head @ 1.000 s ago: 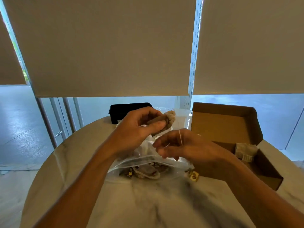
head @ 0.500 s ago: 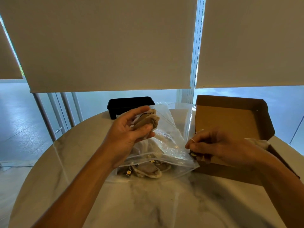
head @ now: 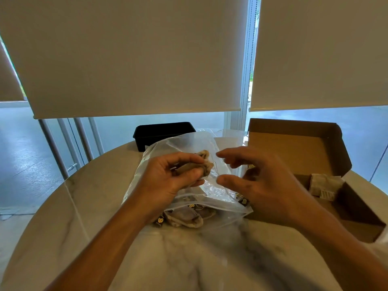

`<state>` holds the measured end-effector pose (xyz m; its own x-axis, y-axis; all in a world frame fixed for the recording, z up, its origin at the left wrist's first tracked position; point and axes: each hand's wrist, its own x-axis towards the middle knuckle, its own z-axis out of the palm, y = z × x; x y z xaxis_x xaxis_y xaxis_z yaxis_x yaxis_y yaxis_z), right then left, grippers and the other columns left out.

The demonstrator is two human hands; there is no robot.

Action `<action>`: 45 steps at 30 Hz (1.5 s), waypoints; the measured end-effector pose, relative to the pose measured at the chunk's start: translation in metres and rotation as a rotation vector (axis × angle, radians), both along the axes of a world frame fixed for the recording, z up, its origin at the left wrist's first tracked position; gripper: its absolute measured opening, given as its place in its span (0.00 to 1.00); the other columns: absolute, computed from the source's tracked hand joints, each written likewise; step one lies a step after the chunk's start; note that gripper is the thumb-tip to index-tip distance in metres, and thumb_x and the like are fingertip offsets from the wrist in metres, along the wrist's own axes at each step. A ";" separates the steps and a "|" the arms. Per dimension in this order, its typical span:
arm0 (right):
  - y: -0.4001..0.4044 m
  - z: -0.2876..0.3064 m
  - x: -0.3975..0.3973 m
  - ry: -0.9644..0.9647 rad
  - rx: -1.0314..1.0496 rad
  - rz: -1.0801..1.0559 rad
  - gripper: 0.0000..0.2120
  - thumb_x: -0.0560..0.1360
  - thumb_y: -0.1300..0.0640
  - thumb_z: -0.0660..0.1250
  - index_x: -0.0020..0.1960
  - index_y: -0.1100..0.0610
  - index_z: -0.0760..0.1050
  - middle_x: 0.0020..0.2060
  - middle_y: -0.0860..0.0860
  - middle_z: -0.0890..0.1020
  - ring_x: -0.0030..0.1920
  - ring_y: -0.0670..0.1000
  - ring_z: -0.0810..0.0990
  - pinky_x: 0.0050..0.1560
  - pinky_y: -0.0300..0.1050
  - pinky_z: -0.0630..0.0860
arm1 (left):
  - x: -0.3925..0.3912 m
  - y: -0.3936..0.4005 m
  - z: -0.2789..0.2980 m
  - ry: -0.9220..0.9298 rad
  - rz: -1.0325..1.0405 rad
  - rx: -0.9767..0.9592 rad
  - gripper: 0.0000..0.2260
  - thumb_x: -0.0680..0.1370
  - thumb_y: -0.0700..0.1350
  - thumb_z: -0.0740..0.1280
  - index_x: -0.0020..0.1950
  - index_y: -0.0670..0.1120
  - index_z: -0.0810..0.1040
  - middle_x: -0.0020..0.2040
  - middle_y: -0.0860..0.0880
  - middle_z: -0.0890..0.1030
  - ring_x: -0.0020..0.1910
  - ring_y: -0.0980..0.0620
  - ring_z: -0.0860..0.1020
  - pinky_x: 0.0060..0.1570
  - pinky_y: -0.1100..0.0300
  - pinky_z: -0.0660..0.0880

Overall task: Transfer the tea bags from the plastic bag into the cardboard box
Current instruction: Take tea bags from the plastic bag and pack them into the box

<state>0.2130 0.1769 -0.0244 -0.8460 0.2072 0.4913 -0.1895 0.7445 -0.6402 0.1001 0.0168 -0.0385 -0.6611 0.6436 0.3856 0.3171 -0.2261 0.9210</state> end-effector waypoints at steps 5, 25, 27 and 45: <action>-0.008 -0.013 -0.010 0.109 0.059 -0.084 0.16 0.66 0.40 0.66 0.53 0.39 0.77 0.45 0.34 0.75 0.47 0.37 0.74 0.41 0.31 0.68 | 0.006 0.004 -0.001 0.025 -0.017 -0.002 0.09 0.68 0.39 0.70 0.47 0.45 0.84 0.48 0.47 0.85 0.48 0.47 0.83 0.44 0.57 0.81; 0.023 0.004 0.010 -0.222 -0.082 0.119 0.07 0.71 0.55 0.69 0.44 0.42 0.81 0.40 0.35 0.83 0.45 0.38 0.81 0.42 0.29 0.77 | -0.007 -0.005 -0.001 0.176 0.198 -0.159 0.14 0.64 0.53 0.71 0.47 0.50 0.84 0.41 0.50 0.85 0.41 0.51 0.83 0.44 0.58 0.79; 0.027 0.006 0.012 -0.274 -0.057 0.120 0.08 0.72 0.56 0.69 0.42 0.43 0.81 0.39 0.35 0.83 0.44 0.38 0.81 0.41 0.29 0.76 | -0.009 -0.008 0.001 0.113 0.209 -0.116 0.14 0.65 0.51 0.71 0.47 0.49 0.84 0.42 0.49 0.85 0.42 0.50 0.84 0.44 0.57 0.80; 0.023 0.015 0.015 -0.031 -0.414 0.068 0.08 0.60 0.53 0.71 0.39 0.53 0.82 0.33 0.50 0.85 0.32 0.46 0.82 0.33 0.37 0.79 | -0.003 -0.001 -0.004 0.075 0.230 -0.115 0.14 0.64 0.55 0.71 0.46 0.50 0.84 0.41 0.50 0.85 0.42 0.49 0.83 0.44 0.58 0.81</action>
